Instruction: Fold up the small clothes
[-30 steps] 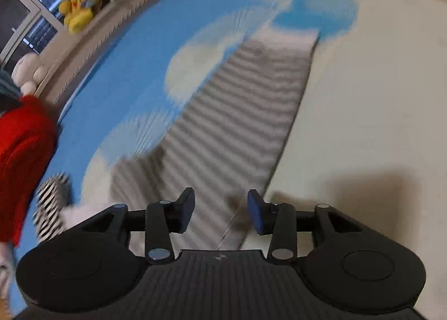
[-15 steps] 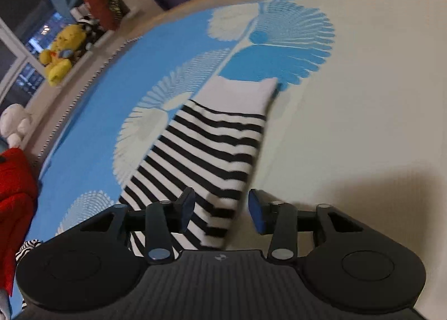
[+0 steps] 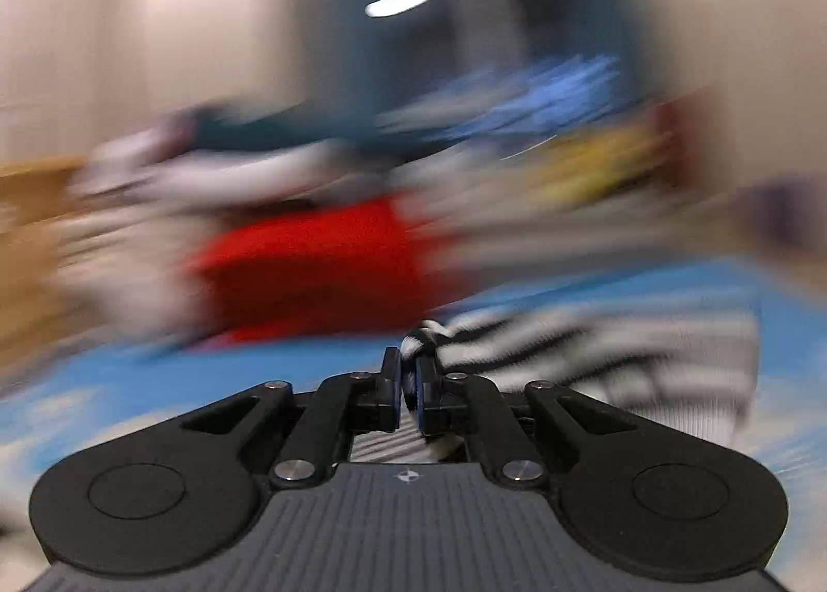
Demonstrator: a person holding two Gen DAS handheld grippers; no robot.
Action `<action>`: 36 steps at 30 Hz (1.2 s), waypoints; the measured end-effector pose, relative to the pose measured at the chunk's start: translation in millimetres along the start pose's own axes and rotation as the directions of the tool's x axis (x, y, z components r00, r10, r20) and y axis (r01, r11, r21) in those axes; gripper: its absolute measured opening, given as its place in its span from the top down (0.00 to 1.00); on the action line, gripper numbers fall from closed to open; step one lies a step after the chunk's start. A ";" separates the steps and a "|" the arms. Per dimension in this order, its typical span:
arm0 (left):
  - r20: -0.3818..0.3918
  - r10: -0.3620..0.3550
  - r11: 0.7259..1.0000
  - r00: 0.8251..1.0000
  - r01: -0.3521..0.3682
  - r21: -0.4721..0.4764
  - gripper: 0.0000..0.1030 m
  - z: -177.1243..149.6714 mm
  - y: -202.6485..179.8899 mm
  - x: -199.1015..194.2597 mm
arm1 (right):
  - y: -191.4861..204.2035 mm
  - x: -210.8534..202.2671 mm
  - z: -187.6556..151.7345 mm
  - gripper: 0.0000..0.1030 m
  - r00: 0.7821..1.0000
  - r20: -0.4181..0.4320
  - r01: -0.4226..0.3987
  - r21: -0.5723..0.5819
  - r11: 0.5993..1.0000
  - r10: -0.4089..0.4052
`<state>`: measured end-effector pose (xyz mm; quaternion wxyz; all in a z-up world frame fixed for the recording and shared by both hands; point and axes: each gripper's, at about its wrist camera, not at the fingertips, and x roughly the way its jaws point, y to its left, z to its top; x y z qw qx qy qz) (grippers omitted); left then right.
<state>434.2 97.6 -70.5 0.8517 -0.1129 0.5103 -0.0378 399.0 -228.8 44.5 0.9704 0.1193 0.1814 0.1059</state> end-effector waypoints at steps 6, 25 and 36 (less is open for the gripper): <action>0.013 -0.017 0.999 1.000 0.018 -0.051 0.76 2.5 12.5 -9.1 | 59.7 25.5 -47.3 0.64 0.899 -0.424 -0.015 0.218 0.976 0.109; -0.153 -0.106 0.946 0.983 0.052 -0.321 0.65 -14.6 21.8 49.0 | -87.1 16.9 -114.6 0.57 0.762 -0.635 0.511 0.472 0.719 -0.125; 0.272 0.016 0.998 0.962 -0.031 0.048 0.98 -3.9 -27.1 -20.8 | -100.2 14.5 -122.6 0.58 0.739 -0.661 0.557 0.487 0.673 -0.133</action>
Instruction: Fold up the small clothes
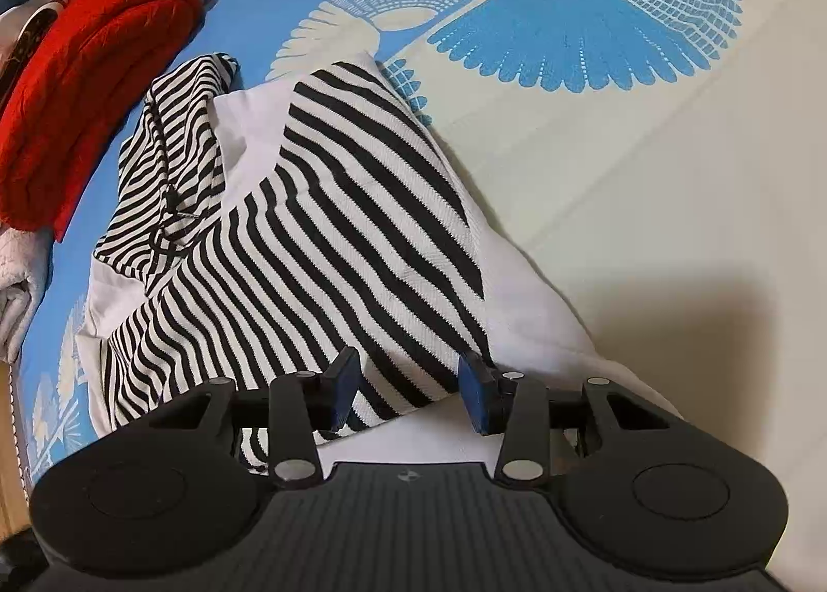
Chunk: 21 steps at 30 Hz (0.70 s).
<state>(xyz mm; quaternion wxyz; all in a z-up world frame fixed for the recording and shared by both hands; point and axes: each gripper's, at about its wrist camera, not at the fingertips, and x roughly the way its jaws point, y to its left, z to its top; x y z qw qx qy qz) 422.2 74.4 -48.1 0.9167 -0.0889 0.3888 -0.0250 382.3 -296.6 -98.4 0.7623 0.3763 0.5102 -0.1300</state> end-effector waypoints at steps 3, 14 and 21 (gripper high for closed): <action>-0.011 0.032 0.999 0.999 -0.032 -0.015 0.98 -2.2 8.3 4.3 | -0.8 0.6 -1.0 0.58 1.000 0.006 0.006 0.002 1.000 -0.006; -0.164 -0.011 1.000 0.986 0.007 -0.026 0.94 -18.4 8.7 36.3 | 24.5 -18.9 -9.6 0.57 0.993 0.115 0.012 -0.126 0.992 0.002; -0.268 0.050 0.996 0.962 -0.066 -0.052 0.94 -26.0 10.8 52.7 | 3.9 -4.3 -1.5 0.58 0.997 0.048 0.053 -0.029 0.998 -0.051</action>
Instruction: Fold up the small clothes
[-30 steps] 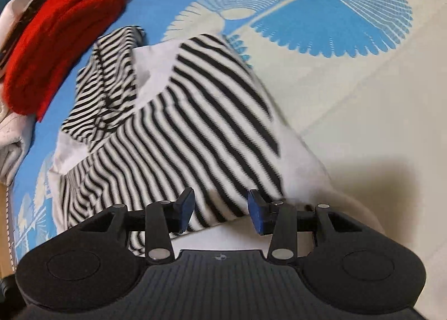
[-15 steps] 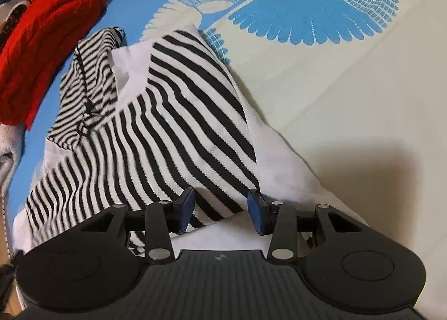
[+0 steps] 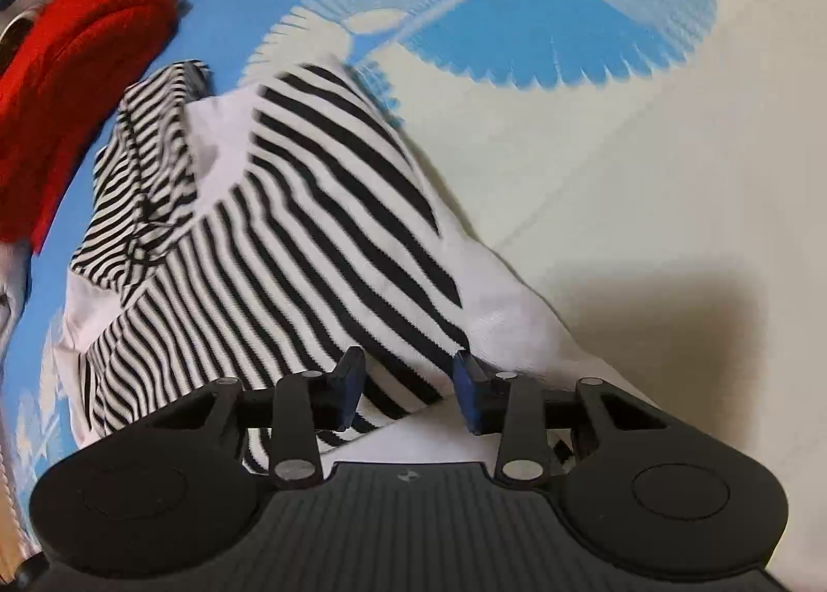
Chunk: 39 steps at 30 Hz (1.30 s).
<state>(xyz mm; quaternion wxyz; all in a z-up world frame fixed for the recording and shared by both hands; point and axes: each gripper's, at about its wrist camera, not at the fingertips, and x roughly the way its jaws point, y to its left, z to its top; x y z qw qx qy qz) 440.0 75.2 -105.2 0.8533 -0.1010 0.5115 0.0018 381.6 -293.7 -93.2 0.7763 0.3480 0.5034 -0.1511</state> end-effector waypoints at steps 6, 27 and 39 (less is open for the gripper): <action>-0.139 0.013 1.000 0.990 -0.014 -0.006 0.92 -8.3 8.5 20.6 | -6.8 -2.0 2.3 0.52 1.000 0.019 0.001 -0.012 1.000 -0.001; 0.079 -0.074 0.997 0.994 0.072 0.031 0.78 -129.4 78.7 -201.7 | -68.0 -221.7 -89.4 0.49 0.942 0.267 -0.146 -0.218 0.965 0.203; -0.110 -0.067 0.994 0.992 0.056 -0.093 0.27 -192.0 101.2 -143.9 | -150.3 -146.9 -155.5 0.45 0.999 -0.004 -0.035 -0.057 0.998 0.035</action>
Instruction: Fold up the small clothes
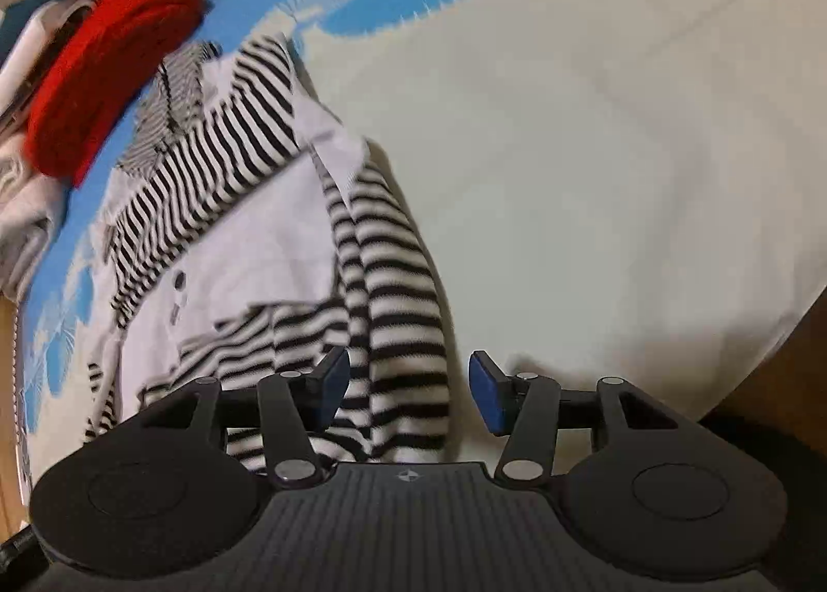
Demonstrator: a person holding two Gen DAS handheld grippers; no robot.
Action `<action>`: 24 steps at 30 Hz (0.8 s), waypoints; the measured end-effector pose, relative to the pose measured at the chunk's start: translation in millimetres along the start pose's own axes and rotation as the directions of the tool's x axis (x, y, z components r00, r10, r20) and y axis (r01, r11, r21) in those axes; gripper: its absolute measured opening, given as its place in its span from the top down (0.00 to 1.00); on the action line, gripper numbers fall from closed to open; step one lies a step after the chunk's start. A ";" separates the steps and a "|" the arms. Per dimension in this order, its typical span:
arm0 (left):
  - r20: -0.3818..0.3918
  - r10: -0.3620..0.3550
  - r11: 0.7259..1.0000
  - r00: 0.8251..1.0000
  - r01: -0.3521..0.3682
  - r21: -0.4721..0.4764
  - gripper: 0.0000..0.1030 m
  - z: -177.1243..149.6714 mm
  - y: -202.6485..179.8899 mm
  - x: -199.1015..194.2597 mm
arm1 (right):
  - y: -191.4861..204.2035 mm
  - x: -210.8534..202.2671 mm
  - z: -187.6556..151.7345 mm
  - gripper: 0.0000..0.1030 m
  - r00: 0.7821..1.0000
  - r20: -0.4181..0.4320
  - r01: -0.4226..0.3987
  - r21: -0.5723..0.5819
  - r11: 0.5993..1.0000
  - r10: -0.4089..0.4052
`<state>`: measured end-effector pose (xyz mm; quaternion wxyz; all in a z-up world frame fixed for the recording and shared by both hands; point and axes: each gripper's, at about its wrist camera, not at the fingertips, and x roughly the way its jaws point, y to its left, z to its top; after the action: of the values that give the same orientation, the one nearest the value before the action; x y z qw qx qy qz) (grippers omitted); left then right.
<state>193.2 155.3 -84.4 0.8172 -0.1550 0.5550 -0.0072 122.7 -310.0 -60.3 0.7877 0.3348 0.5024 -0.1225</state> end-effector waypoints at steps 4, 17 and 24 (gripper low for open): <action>-0.060 0.033 0.999 0.998 -0.035 -0.033 0.28 0.0 4.3 19.0 | 1.2 16.9 -10.5 0.39 0.996 -0.081 0.025 -0.019 0.999 -0.027; 0.008 -0.225 0.968 0.974 0.223 0.116 0.93 -14.7 -24.8 -16.1 | -14.3 -22.5 1.4 0.96 0.996 0.042 -0.079 -0.026 0.997 0.080; -0.123 -0.061 0.992 0.991 0.073 0.099 0.91 -22.9 13.8 2.7 | -43.9 -19.8 -5.7 0.95 0.996 -0.084 -0.049 -0.085 0.995 0.041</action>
<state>171.1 162.3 -98.1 0.7887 -0.1303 0.5964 -0.0726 86.3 -341.9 -62.3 0.7828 0.3160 0.5317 -0.0688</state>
